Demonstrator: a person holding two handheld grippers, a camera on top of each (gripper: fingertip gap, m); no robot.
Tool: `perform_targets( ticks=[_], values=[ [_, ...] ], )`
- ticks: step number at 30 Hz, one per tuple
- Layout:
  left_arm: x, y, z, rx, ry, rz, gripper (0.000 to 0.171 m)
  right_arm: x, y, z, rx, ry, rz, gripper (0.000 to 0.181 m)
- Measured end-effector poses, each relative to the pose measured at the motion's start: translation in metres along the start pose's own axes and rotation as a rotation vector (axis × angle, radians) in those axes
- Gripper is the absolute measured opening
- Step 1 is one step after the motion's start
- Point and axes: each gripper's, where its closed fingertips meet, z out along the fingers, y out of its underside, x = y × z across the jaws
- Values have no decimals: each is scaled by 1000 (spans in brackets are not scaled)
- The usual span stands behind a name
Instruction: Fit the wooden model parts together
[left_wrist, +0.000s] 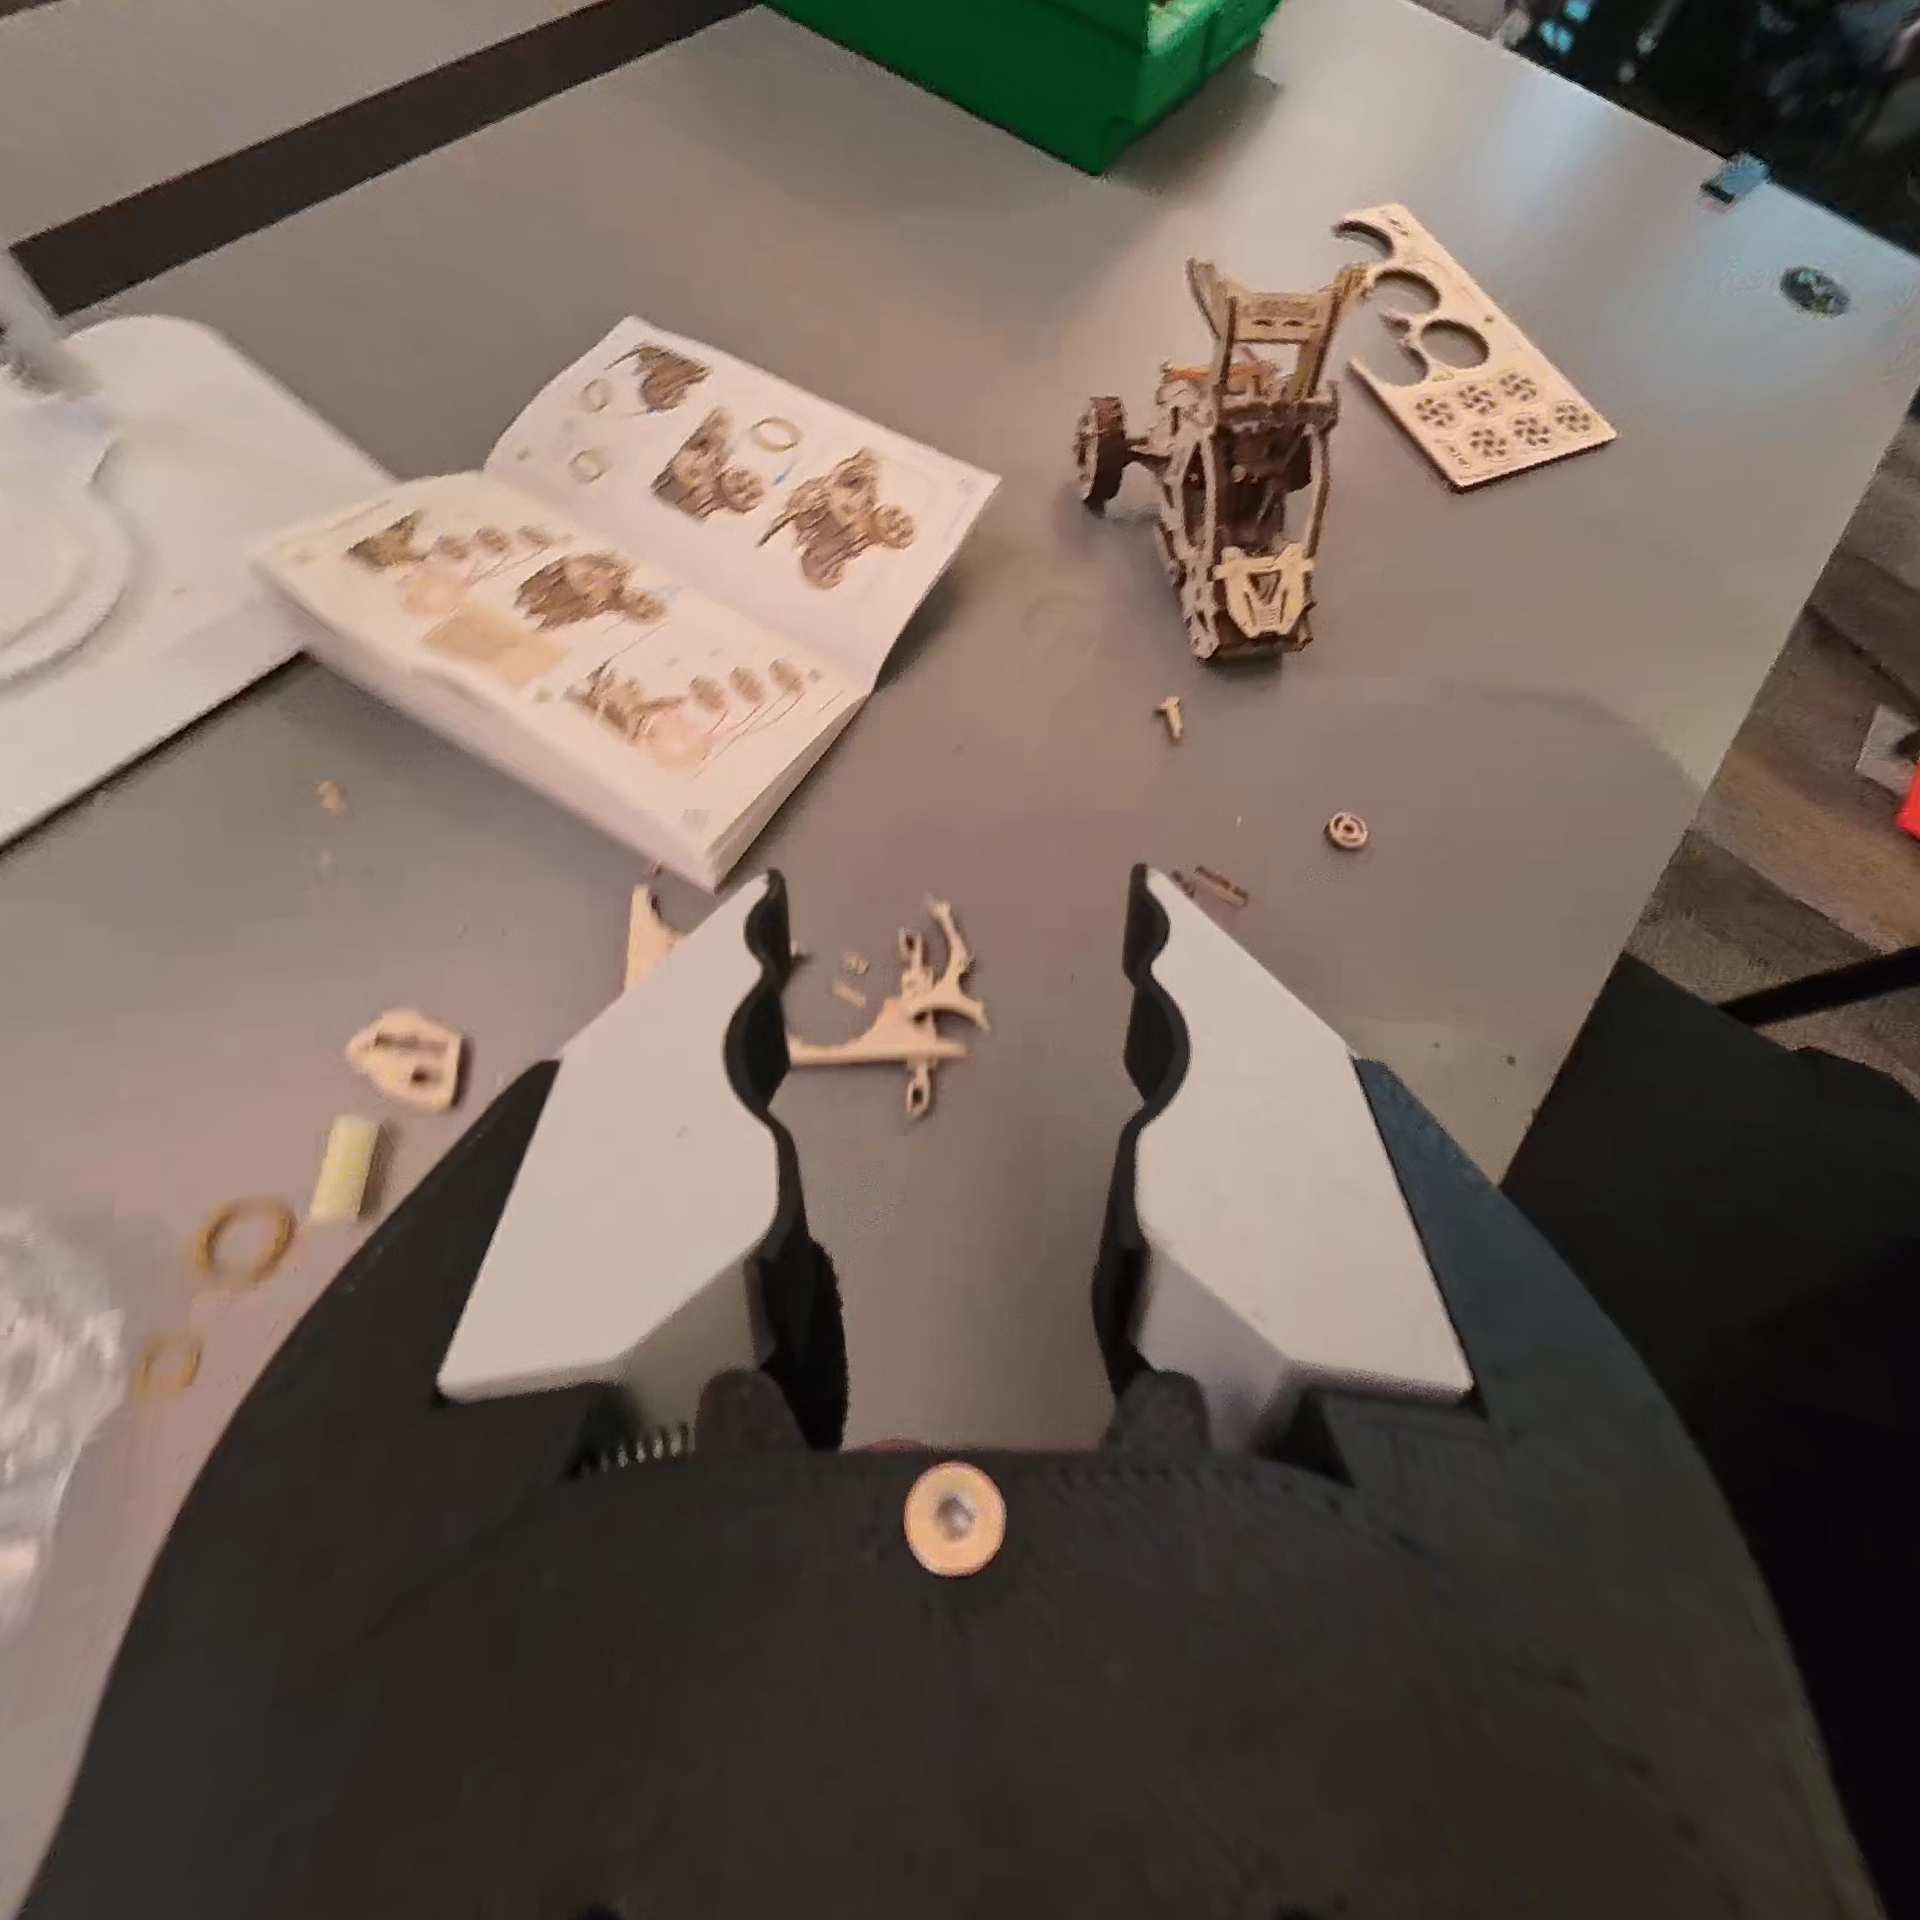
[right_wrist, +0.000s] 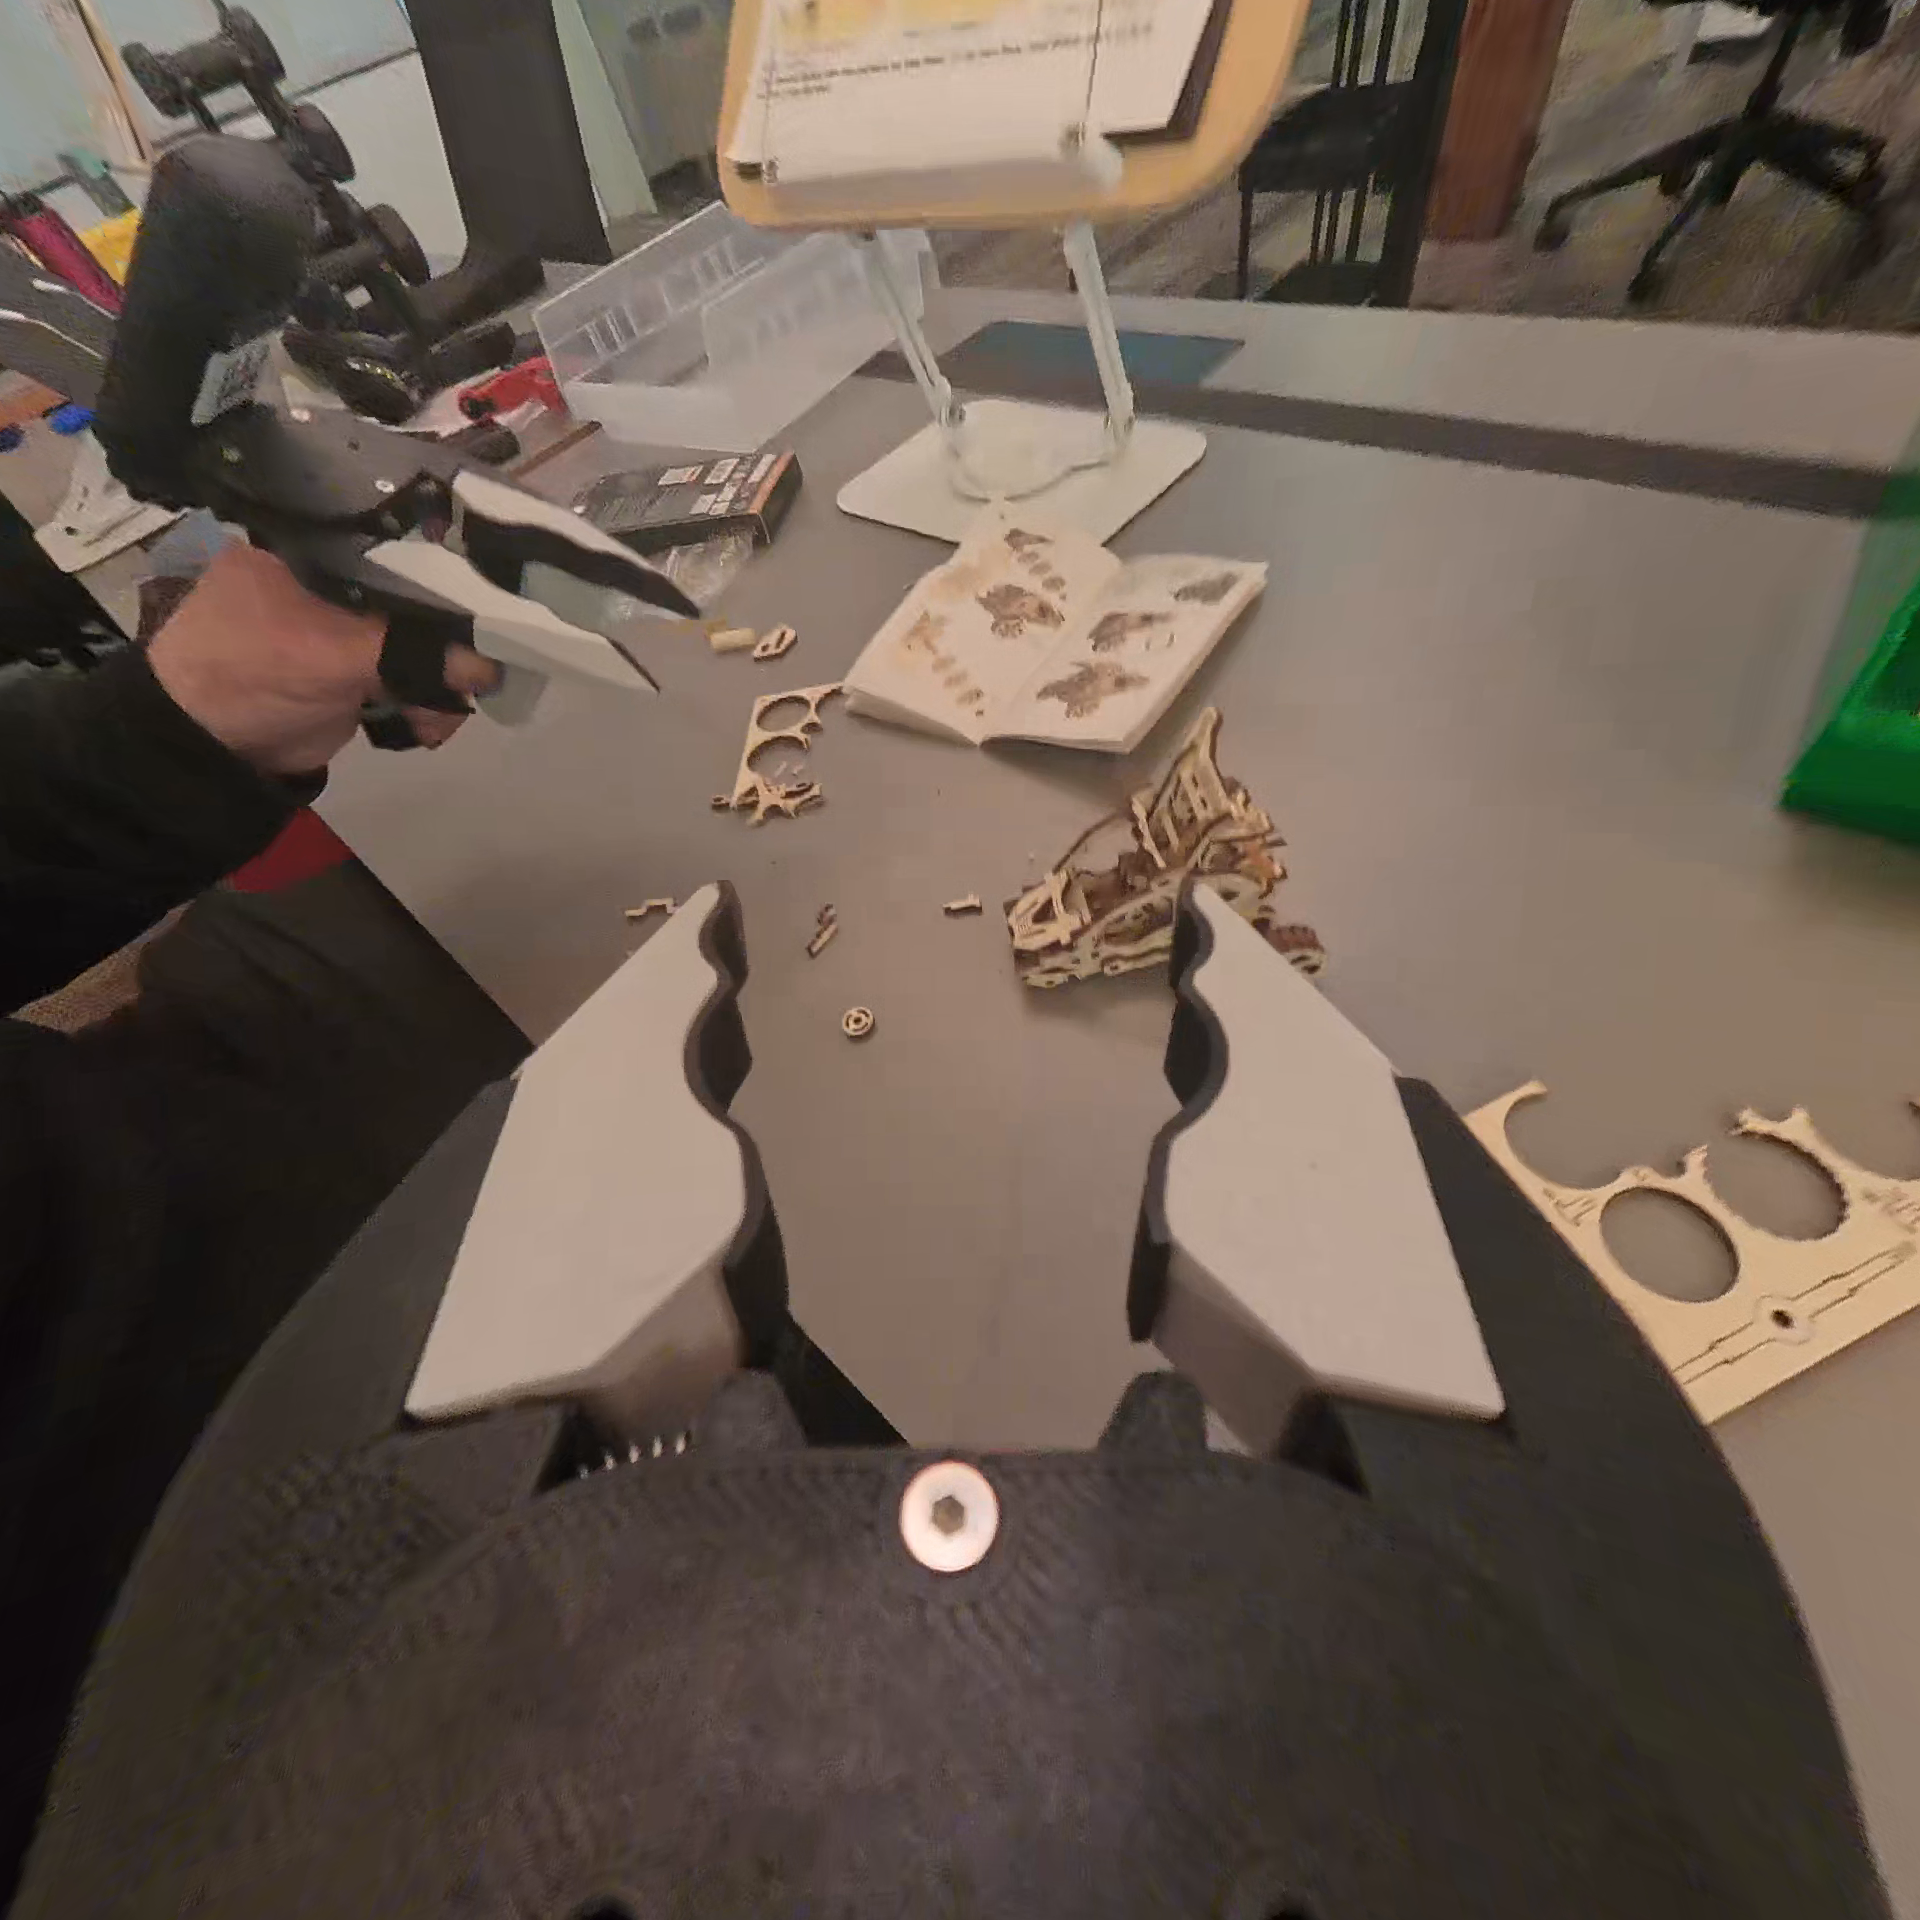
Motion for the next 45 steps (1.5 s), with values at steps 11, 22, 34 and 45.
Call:
perform_targets(
  ticks=[11, 22, 34, 45],
  values=[
    [-46, 54, -21, 50, -30, -185, 63, -61, 16, 49, -217, -31, -145, 83],
    [-78, -20, 80, -25, 21, 15, 59, -83, 48, 106, -358, -149, -136, 82],
    [-89, 8, 125, -279, 99, 237, 14, -78, 47, 169, -388, -87, -240, 100],
    [-91, 34, 89, -287, 164, 177, 13, -26, 24, 250, -399, 11, -200, 89]
  ],
)
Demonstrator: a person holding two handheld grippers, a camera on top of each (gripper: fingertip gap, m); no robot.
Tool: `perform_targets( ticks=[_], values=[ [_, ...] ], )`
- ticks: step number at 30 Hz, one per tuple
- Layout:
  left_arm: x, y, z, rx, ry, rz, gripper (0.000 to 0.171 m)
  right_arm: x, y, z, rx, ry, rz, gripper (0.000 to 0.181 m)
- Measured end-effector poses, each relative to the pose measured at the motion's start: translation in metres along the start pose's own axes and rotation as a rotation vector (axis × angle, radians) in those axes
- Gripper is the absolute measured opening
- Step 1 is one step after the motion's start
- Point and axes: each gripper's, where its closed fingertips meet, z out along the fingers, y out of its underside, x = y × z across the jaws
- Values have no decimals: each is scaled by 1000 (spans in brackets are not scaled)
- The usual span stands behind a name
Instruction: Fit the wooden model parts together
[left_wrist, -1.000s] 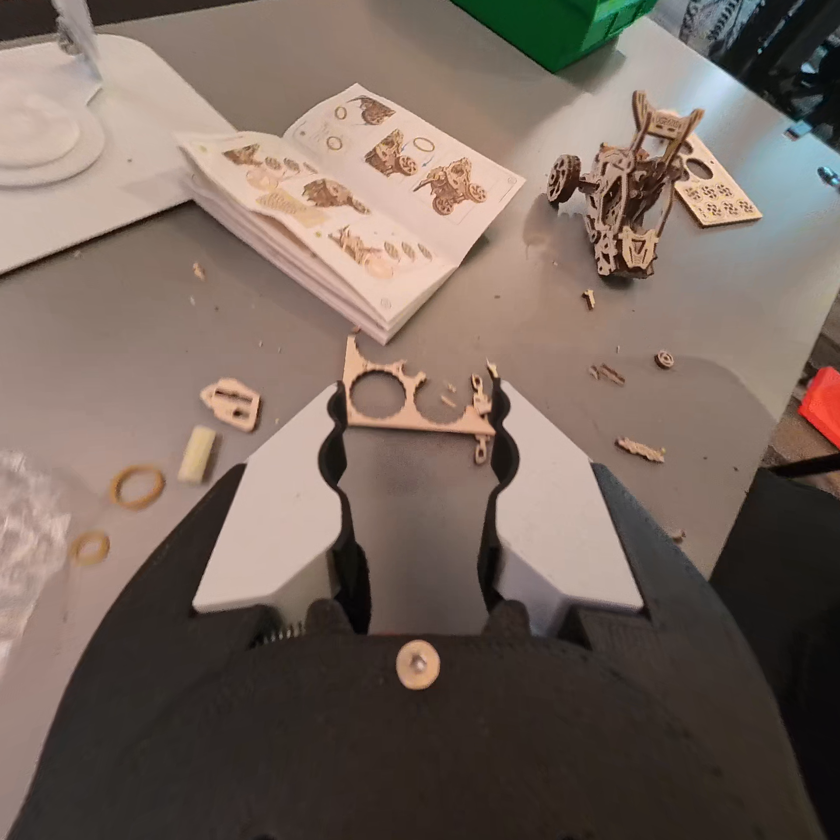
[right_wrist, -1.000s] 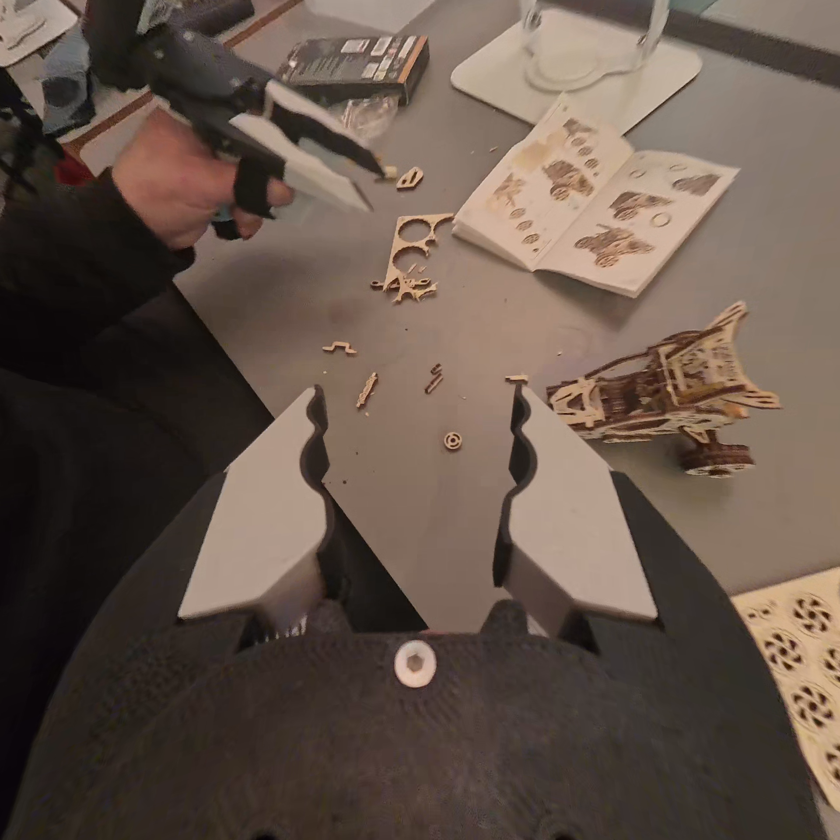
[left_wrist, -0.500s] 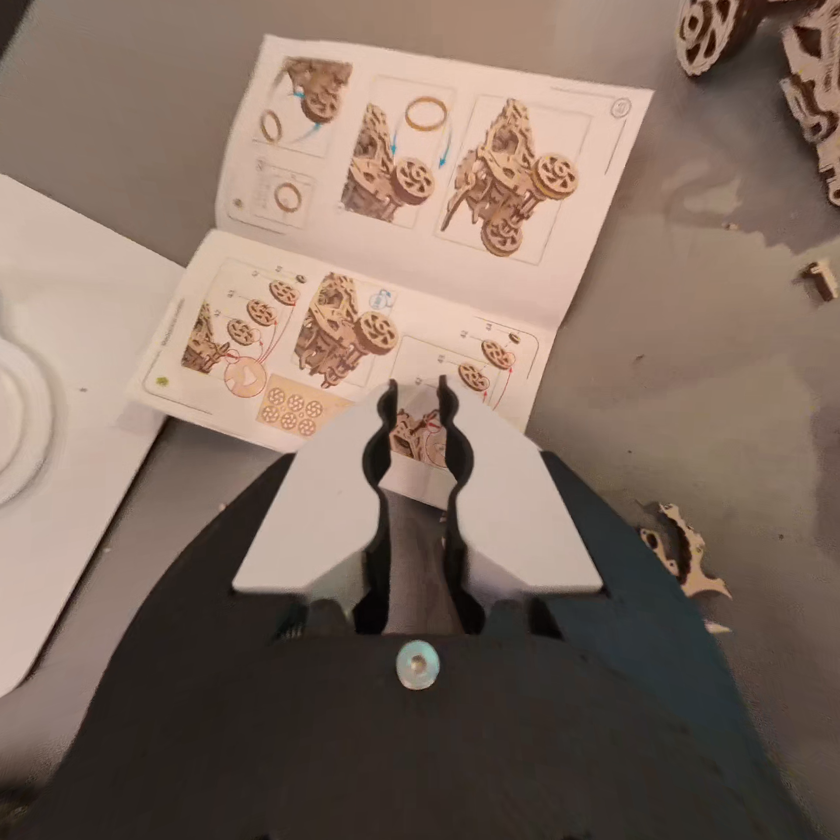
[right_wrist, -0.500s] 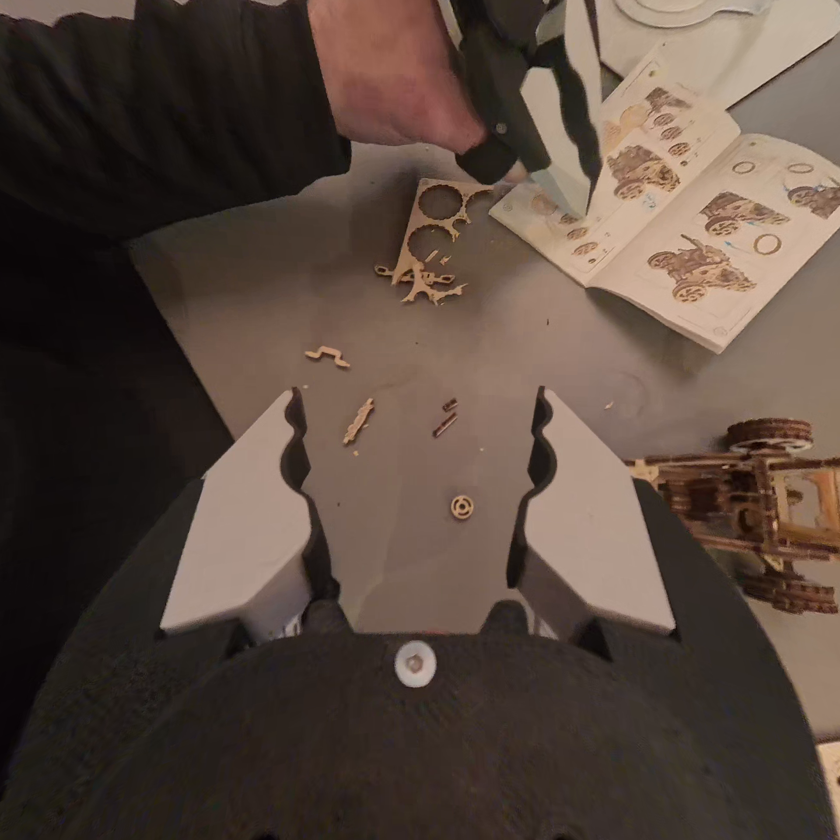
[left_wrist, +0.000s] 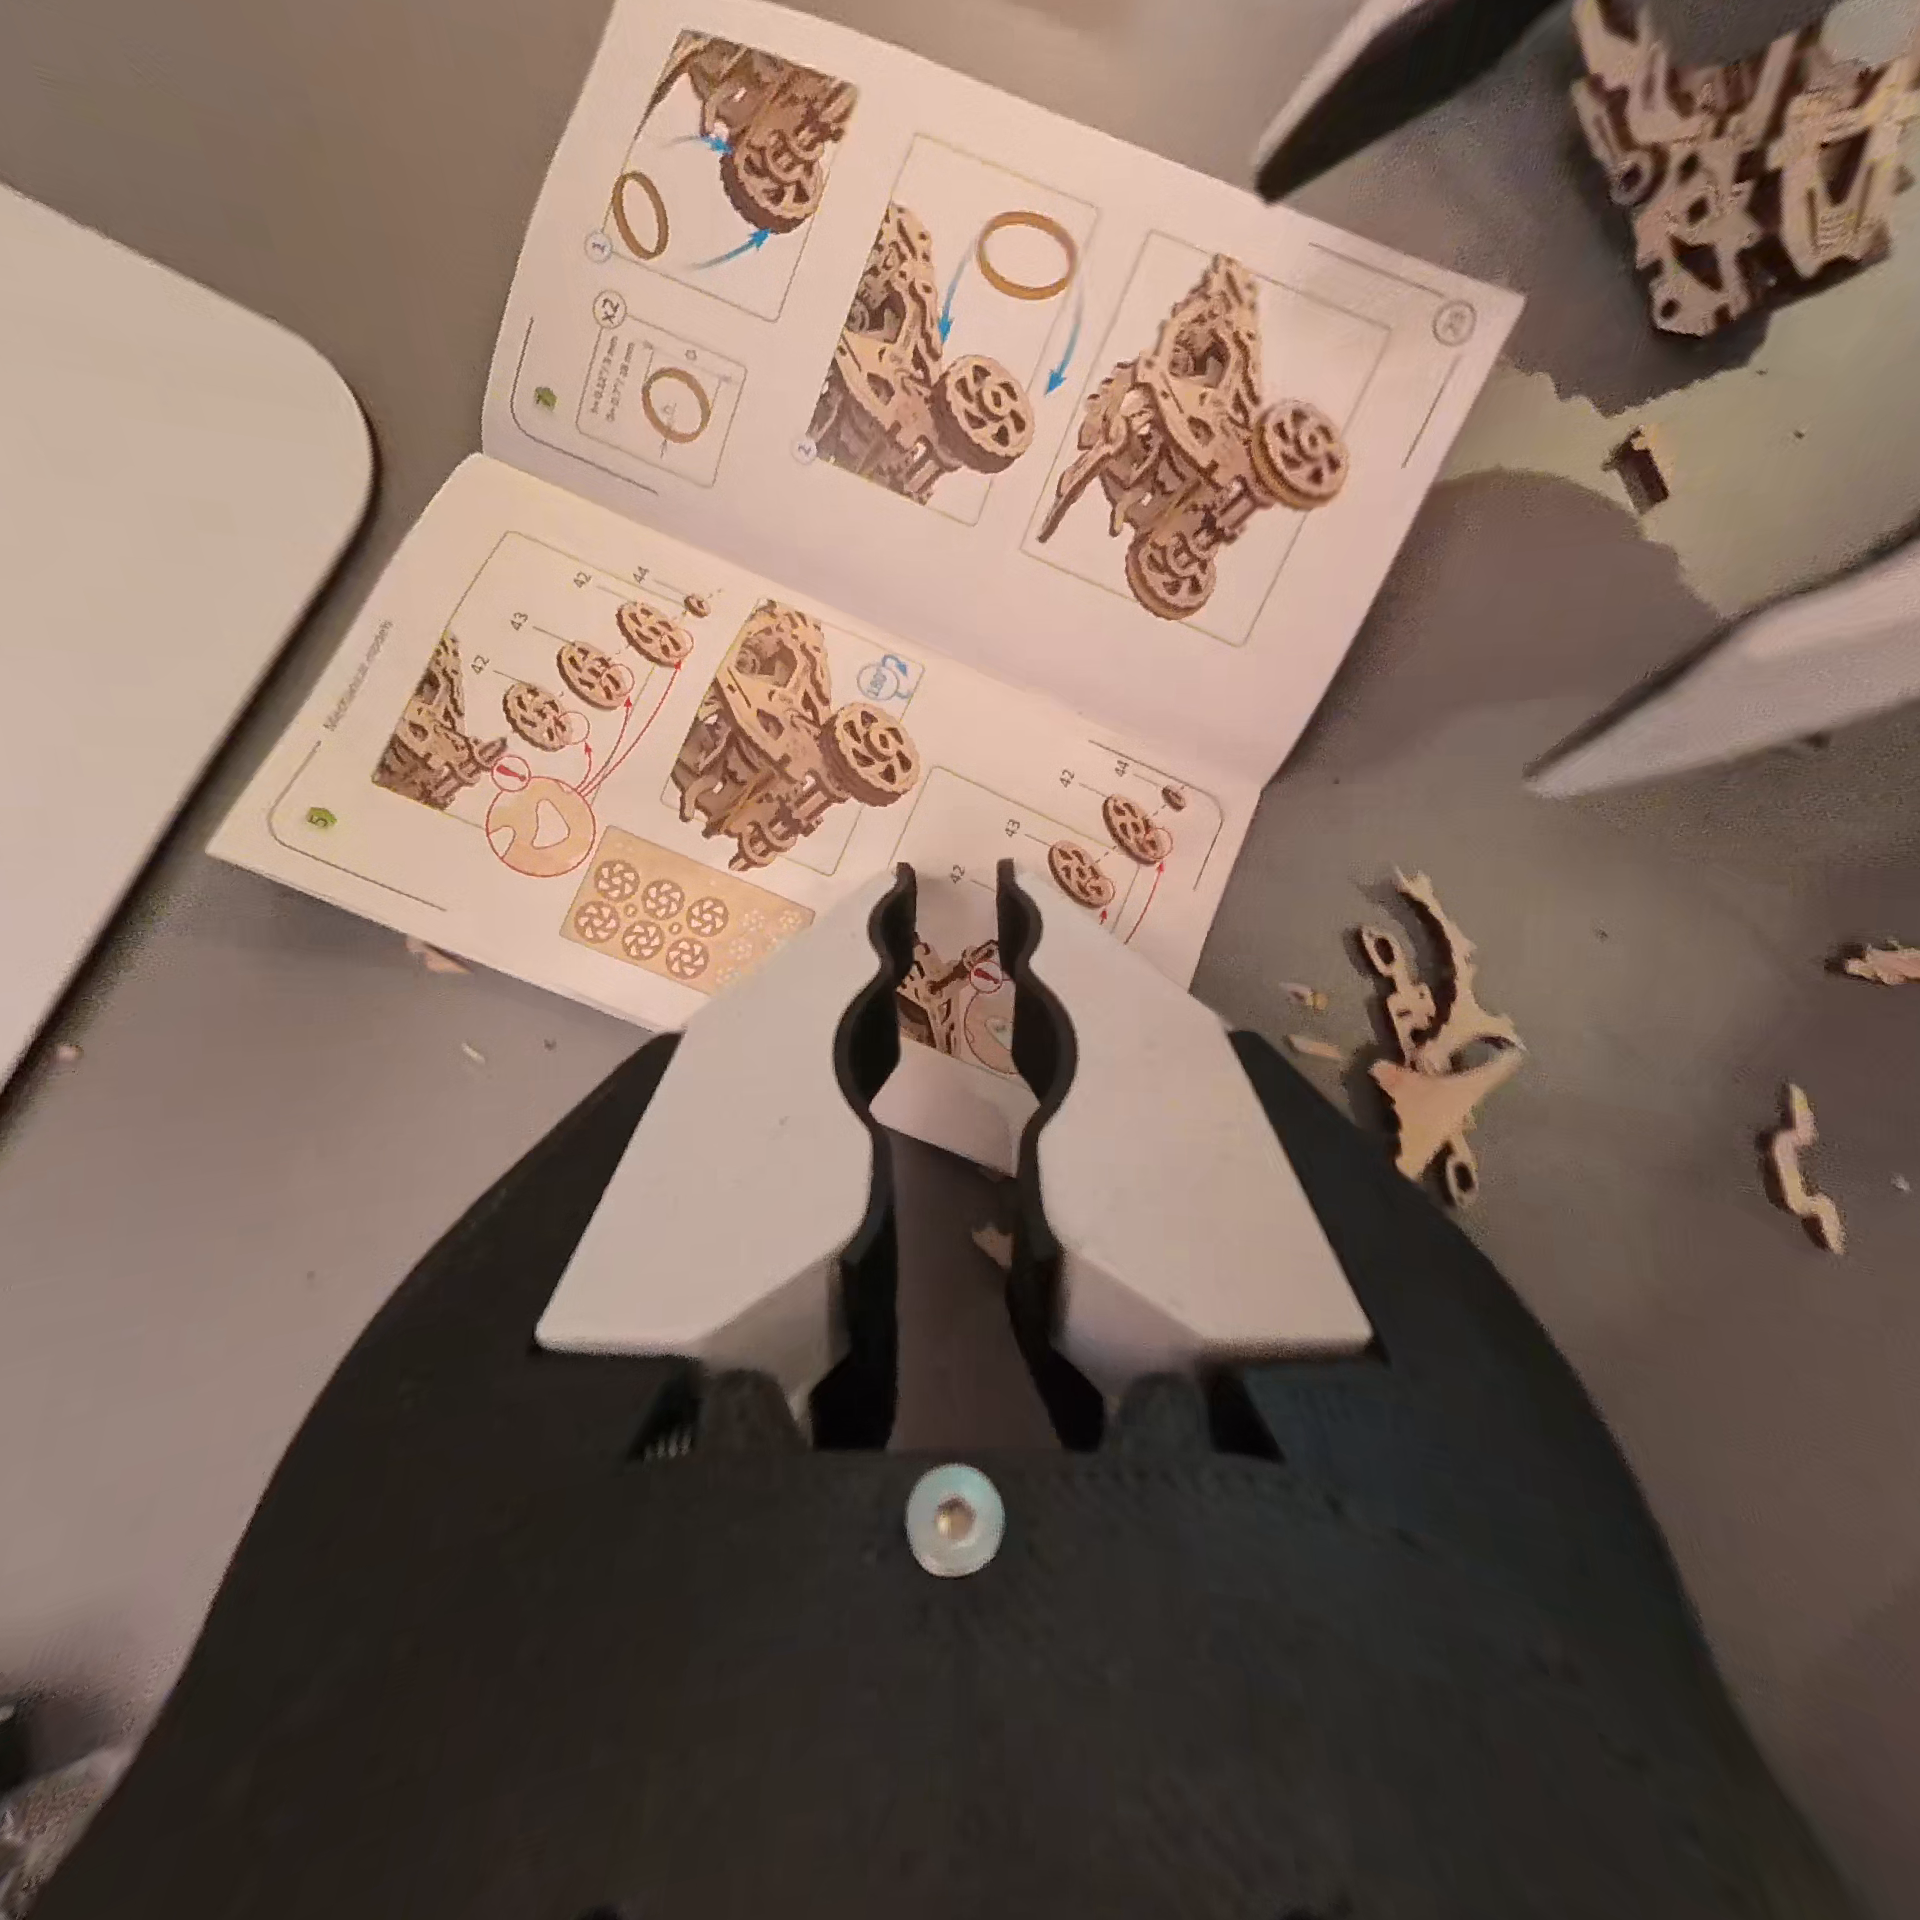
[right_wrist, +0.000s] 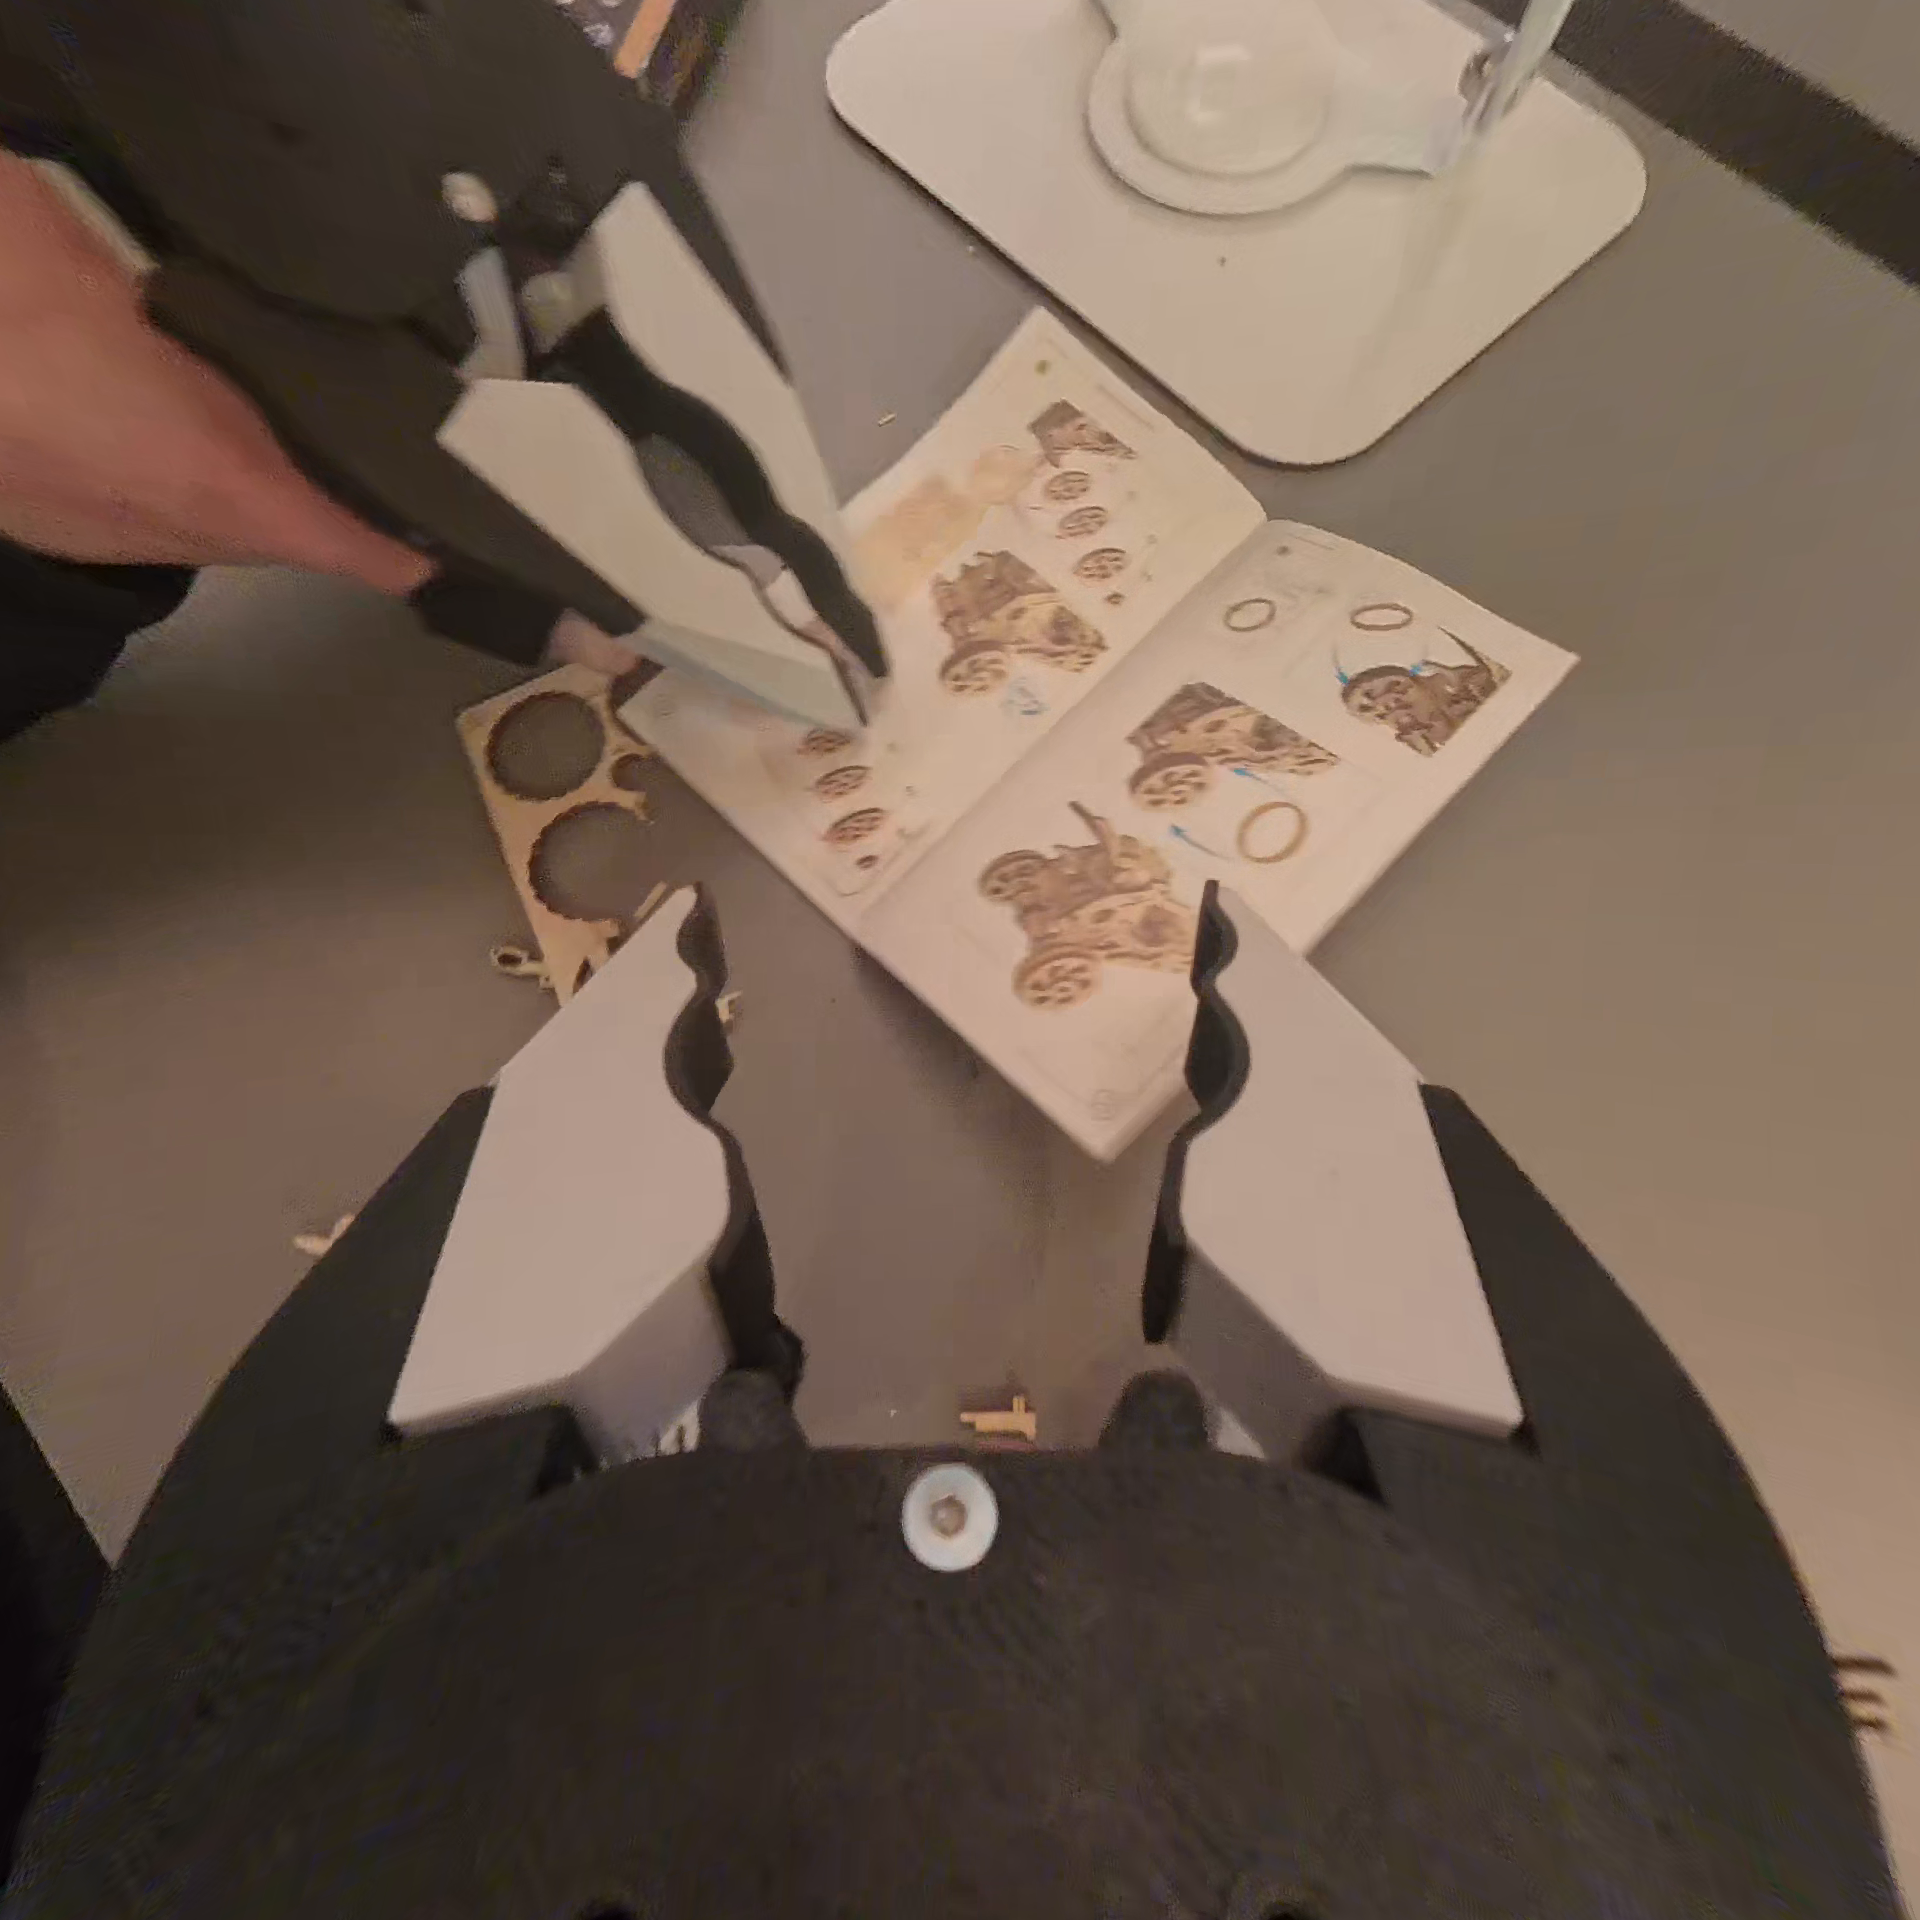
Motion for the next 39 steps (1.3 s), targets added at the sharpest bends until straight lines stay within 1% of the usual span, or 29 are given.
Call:
perform_targets(
  ticks=[2, 4, 6, 7, 9, 11, 13, 15, 17, 20, 22, 25, 31, 35, 36, 37, 39],
  values=[
    [3, 6, -6, -3, 48, -24, 14, 7, 5, 8, -34, 13, 33, 86],
    [1, 4, -13, 43, 94, -60, 15, 5, 7, 15, -49, -3, 44, 82],
    [-3, 1, -22, 103, 125, -83, 18, 5, 16, 22, -104, 14, 16, 82],
    [-5, -1, -27, 131, 137, -86, 18, 6, 19, 26, -124, 27, 2, 81],
    [-11, -2, -33, 151, 111, -74, 17, 5, 24, 32, -151, 23, 9, 79],
    [-14, 2, -30, 128, 99, -67, 18, 3, 26, 37, -156, -3, 28, 66],
    [-16, 6, -24, 105, 73, -53, 18, 1, 26, 41, -152, -24, 48, 64],
    [-16, 10, -22, 96, 78, -57, 18, 3, 23, 41, -142, -21, 54, 62],
    [-17, 9, -22, 109, 73, -55, 18, 8, 21, 42, -133, -4, 78, 63],
    [-18, 14, -16, 77, 64, -50, 18, 18, 22, 45, -139, 55, 84, 63],
    [-16, 14, -16, 79, 76, -57, 18, 23, 21, 46, -133, 99, 72, 63],
    [-14, 14, -16, 91, 96, -80, 17, 25, 21, 49, -129, 102, 85, 62],
    [-13, 15, -16, 94, 90, -71, 16, 27, 21, 49, -112, 109, 85, 58],
    [-13, 15, -17, 100, 94, -74, 17, 26, 21, 49, -121, 108, 80, 51],
    [-13, 15, -17, 100, 94, -74, 18, 25, 20, 49, -121, 104, 75, 45],
    [-13, 15, -17, 100, 93, -73, 18, 24, 20, 49, -123, 103, 76, 43],
    [-13, 15, -17, 100, 92, -73, 18, 24, 20, 49, -123, 107, 79, 42]
  ],
)
